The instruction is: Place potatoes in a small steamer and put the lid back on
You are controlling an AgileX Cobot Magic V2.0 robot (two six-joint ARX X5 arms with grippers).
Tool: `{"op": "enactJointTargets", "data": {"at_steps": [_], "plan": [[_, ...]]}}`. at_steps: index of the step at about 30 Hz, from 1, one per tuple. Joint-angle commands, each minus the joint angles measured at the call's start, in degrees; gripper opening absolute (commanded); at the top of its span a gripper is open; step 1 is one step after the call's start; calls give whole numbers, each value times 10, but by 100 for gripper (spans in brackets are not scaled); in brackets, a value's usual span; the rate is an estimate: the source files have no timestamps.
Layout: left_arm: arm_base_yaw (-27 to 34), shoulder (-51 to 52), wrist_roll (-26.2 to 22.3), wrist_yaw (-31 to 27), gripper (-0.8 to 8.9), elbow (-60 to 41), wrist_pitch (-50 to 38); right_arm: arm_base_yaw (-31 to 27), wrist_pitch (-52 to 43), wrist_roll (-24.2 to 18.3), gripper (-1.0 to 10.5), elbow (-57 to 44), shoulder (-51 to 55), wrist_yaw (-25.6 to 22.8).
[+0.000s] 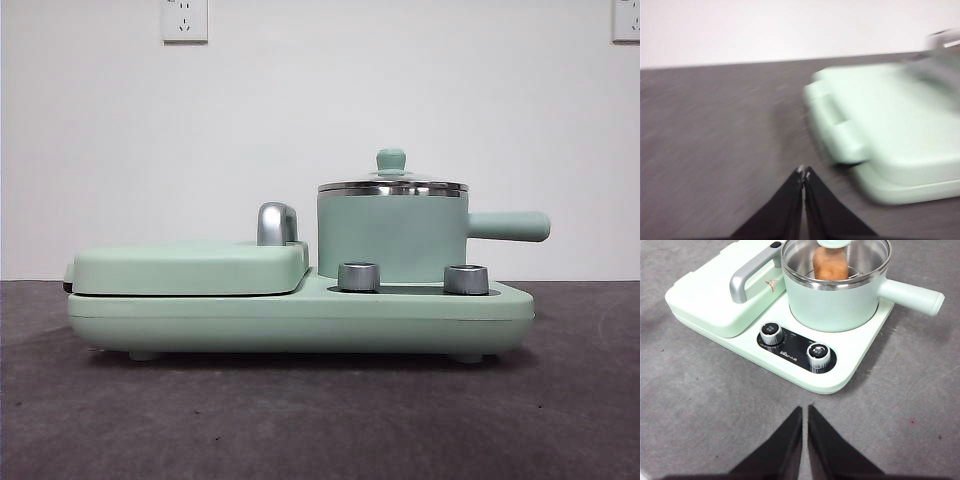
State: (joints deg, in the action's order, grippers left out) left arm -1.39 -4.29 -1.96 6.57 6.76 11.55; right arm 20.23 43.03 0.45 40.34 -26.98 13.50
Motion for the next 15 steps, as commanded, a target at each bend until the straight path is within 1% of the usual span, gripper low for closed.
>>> {"op": "enactJointTargets", "data": {"at_steps": [1,5,9,15], "plan": [[0,32,12,-52,6,-28,-9,3,-6,4,14,2,-2,0],[4,42,14,-61,6,-61,-12,3,-6,4,14,2,-2,0],[11,41,36,-60,6,-60,-9,3,-8,4,14,2,-2,0],[11,41,36,-60,6,-60,-9,3,-8,4,14,2,-2,0]]}}
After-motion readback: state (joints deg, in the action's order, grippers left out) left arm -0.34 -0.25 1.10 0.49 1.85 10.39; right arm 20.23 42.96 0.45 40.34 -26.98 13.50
